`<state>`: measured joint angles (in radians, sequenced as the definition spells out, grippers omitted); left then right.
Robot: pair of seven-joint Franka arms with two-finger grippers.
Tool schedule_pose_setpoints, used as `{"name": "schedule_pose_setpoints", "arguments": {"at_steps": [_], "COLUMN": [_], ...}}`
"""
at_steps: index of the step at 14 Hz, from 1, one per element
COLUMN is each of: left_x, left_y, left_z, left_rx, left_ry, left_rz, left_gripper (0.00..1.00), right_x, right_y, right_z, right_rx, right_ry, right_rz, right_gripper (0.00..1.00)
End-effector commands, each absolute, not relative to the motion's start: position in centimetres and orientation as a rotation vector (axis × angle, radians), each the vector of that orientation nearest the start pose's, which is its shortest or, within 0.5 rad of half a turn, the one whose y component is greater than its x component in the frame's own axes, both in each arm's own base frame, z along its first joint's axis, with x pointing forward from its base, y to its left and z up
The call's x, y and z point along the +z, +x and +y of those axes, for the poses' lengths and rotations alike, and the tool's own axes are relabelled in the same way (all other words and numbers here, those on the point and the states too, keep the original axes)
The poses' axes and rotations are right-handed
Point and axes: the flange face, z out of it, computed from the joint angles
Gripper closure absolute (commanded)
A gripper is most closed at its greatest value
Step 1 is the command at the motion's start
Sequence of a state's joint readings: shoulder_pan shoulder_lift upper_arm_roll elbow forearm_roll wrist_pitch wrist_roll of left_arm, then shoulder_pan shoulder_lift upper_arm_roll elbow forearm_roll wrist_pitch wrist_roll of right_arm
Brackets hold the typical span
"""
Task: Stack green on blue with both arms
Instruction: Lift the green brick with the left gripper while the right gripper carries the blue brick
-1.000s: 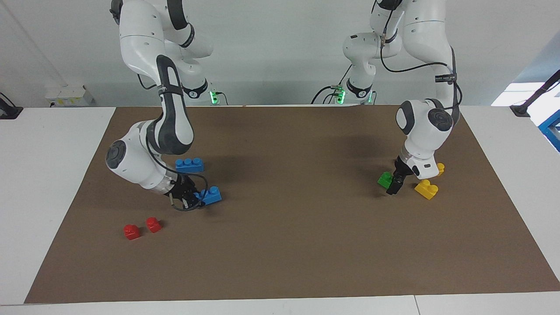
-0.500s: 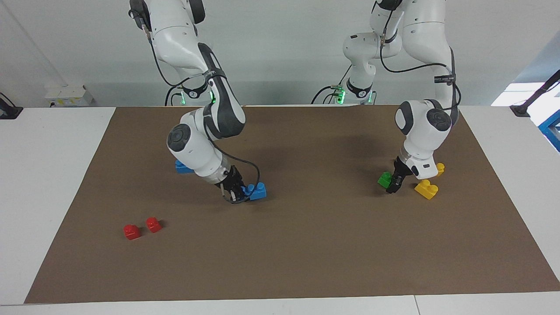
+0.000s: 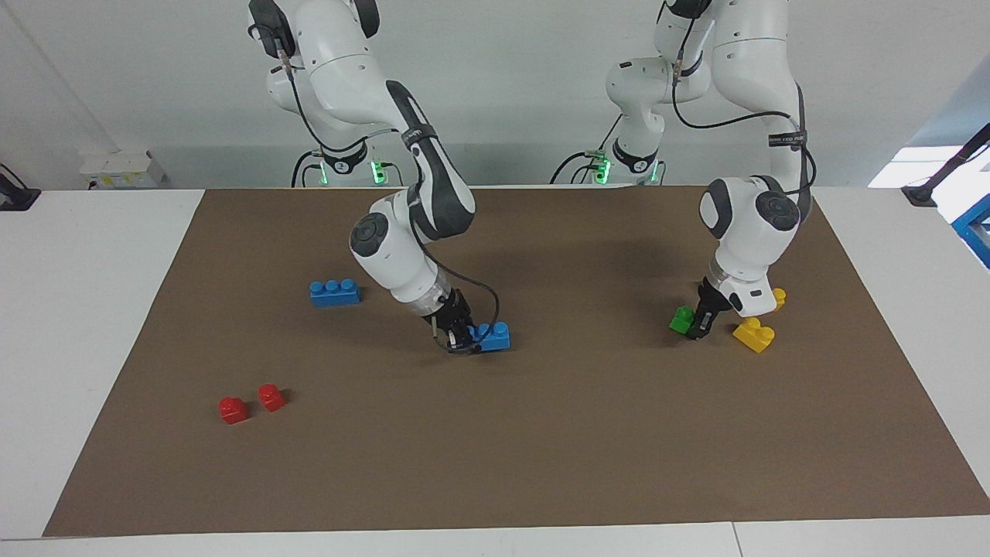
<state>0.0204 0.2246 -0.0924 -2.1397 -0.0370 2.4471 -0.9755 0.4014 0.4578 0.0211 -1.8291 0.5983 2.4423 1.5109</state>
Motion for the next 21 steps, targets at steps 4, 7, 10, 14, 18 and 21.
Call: {"name": "schedule_pose_setpoints", "arguments": {"at_steps": [4, 7, 10, 14, 18, 21], "left_x": [38.1, 41.1, 43.1, 43.7, 44.5, 45.7], "left_y": [60.2, 59.3, 58.0, 54.4, 51.6, 51.8], "left_z": [-7.8, -13.1, -17.8, -26.6, -32.5, -36.0], "left_rx": [-0.007, -0.004, -0.07, -0.169, -0.226, -0.236], "left_ry": [-2.788, -2.704, -2.589, -2.466, -2.342, -2.322], "left_rz": [-1.553, -1.689, -1.863, -1.972, -2.157, -2.238], "left_gripper": [1.0, 1.0, 1.0, 1.0, 1.0, 1.0], "right_x": [29.0, 28.4, 28.0, 27.5, 27.1, 27.2], "right_y": [59.9, 59.9, 59.9, 59.8, 59.5, 59.5], "right_z": [27.6, 27.5, 27.5, 27.1, 27.7, 27.9], "right_rx": [0.381, 0.374, 0.371, 0.351, 0.348, 0.349], "right_ry": [-1.84, -1.835, -1.834, -1.81, -1.819, -1.82], "right_rz": [2.033, 2.041, 2.045, 2.063, 2.059, 2.056], "right_gripper": [1.0, 1.0, 1.0, 1.0, 1.0, 1.0]}}
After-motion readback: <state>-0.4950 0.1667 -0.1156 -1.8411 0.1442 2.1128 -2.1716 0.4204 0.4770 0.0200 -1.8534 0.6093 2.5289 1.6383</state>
